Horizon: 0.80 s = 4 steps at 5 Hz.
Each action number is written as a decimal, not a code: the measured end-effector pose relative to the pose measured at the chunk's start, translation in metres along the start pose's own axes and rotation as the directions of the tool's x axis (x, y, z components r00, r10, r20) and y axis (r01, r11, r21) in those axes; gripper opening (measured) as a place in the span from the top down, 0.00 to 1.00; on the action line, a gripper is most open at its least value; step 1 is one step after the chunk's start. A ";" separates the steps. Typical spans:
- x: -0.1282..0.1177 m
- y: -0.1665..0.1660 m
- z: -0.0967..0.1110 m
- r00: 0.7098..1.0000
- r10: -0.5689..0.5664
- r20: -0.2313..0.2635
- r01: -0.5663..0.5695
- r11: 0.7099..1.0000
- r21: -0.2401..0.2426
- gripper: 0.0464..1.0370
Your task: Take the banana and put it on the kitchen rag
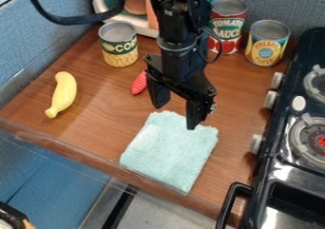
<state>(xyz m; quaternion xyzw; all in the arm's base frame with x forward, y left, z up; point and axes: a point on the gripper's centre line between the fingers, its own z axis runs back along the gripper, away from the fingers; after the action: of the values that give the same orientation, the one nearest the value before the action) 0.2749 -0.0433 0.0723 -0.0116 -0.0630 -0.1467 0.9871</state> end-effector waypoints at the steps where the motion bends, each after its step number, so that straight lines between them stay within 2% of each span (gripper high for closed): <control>1: -0.003 0.000 -0.009 0.999 0.000 -0.033 -0.001 1.000 -0.008 0.04; 2: 0.004 0.036 -0.011 0.999 0.047 -0.027 -0.047 0.999 -0.007 0.04; 3: -0.002 0.068 -0.007 0.995 0.101 -0.014 -0.100 0.995 0.011 0.04; 4: -0.023 0.107 -0.006 0.981 0.192 -0.022 -0.191 0.981 0.034 0.04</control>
<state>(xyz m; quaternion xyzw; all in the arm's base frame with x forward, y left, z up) 0.2847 0.0650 0.0626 -0.0002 -0.0515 -0.0500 0.9974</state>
